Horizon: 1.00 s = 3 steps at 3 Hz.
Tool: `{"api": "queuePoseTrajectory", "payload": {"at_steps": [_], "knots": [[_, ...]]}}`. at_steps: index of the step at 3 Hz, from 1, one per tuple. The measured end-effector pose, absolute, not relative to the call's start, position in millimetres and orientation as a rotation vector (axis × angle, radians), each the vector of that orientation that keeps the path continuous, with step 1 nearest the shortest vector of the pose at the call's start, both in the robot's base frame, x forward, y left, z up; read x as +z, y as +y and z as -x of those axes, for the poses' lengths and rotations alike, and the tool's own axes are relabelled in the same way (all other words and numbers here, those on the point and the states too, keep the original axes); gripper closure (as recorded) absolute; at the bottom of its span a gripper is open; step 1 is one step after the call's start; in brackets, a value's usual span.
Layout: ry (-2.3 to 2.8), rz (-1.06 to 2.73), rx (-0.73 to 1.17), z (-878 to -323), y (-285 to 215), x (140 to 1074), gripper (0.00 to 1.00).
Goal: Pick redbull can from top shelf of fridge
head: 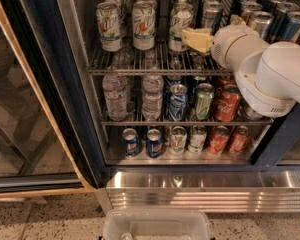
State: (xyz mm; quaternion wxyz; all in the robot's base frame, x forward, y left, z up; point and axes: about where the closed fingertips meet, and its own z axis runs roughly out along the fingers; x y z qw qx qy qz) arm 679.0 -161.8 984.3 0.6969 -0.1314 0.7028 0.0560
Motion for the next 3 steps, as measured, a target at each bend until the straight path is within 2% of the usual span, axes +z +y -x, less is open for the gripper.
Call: {"api": "queuePoseTrajectory", "payload": {"at_steps": [1,2,3], "knots": [[1.570,0.277,0.119,-680.6,-164.0,983.1,0.22],[1.571,0.267,0.116,-681.2,-165.4,982.4,0.41],[1.572,0.262,0.115,-681.2,-165.9,982.0,0.39]]}}
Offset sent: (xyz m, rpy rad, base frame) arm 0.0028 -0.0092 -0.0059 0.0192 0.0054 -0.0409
